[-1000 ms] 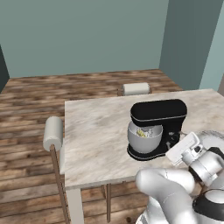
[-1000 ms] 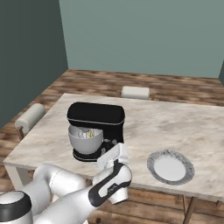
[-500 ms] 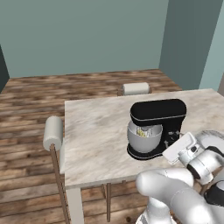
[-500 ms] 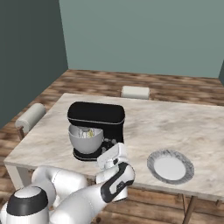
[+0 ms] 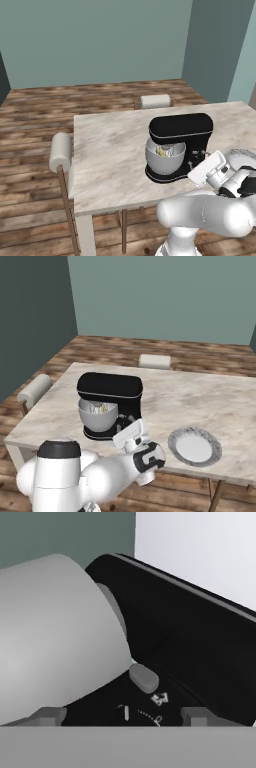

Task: Add butter and sugar cubes to the stand mixer bowl and then turn on the stand mixer to begin making frosting.

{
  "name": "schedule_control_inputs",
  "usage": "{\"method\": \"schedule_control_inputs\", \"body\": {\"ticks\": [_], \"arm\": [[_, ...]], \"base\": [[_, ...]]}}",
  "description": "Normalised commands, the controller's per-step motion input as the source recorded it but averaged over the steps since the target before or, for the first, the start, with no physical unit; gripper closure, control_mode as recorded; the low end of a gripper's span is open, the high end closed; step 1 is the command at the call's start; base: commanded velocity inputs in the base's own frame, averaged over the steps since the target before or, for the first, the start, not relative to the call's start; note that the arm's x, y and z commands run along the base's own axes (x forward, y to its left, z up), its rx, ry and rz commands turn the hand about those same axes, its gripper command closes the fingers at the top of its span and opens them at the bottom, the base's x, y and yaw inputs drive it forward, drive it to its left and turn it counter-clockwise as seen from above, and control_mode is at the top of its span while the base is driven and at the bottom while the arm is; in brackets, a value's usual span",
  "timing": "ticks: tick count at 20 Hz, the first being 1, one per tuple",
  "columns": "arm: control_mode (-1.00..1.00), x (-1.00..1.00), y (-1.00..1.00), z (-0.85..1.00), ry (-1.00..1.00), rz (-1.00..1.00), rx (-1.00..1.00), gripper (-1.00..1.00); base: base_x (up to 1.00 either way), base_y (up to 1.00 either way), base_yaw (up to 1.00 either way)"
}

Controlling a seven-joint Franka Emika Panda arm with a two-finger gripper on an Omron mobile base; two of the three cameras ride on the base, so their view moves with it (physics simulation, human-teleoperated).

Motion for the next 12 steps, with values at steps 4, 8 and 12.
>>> {"method": "schedule_control_inputs", "body": {"ticks": [4,8,12], "arm": [[-1.00,0.46,0.03,-0.16,0.00,-0.08,-0.02,1.00],[-1.00,0.51,0.00,-0.07,0.00,-0.08,0.00,1.00],[-1.00,0.57,0.11,0.00,0.01,-0.06,0.00,1.00]], "base": [[0.00,0.00,0.00],[0.00,0.00,0.00],[0.00,0.00,0.00]]}}
